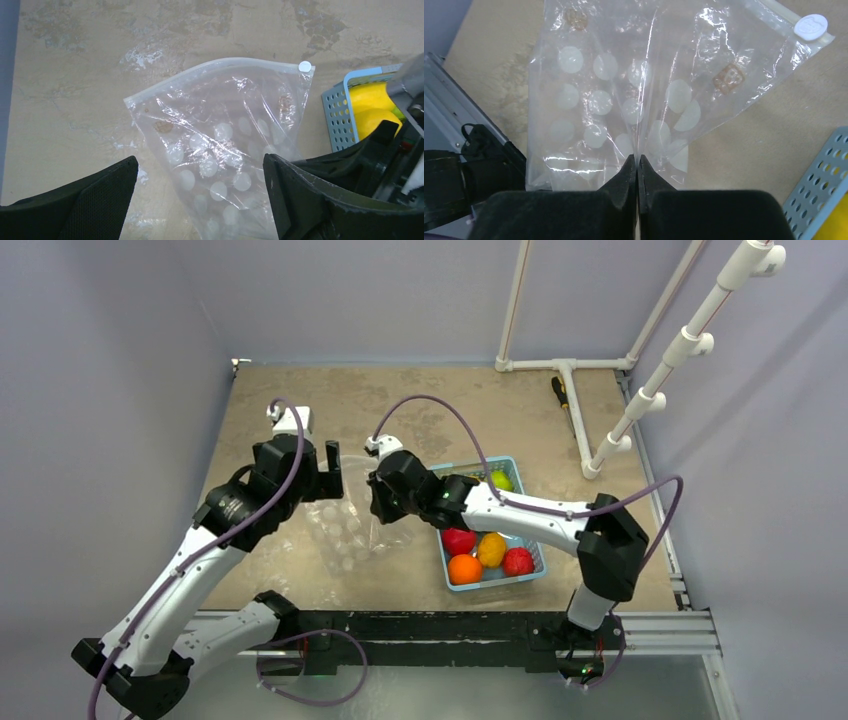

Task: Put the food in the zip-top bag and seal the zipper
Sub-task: Pick up the zipper food storage bag at the center of the board.

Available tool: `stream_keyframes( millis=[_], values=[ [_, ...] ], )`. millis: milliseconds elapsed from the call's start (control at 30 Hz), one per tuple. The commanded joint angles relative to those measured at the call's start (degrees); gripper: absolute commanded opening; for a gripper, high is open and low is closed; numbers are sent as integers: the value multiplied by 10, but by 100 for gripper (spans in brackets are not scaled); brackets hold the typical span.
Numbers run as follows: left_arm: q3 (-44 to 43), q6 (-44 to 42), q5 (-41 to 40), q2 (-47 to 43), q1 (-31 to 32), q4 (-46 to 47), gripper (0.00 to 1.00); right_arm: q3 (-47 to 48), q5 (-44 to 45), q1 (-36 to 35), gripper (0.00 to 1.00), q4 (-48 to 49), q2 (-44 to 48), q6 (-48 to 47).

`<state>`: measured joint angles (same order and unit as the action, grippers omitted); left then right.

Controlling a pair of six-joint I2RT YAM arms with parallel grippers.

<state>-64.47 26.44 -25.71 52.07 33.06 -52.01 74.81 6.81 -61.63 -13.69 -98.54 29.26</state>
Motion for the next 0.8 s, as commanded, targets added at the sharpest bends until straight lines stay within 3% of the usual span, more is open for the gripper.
stream_keyframes(
  millis=[0,533,767],
  values=[
    [-49,5,-17,10,0,10,95,1,17,-5,0,18,50,-18],
    [-179,-7,20,72,-3,18,92,-100,49,-8,0,39,256,-93],
    [-252,-33,104,110,-51,14,90,-171,20,-8,0,87,367,-150]
  ],
)
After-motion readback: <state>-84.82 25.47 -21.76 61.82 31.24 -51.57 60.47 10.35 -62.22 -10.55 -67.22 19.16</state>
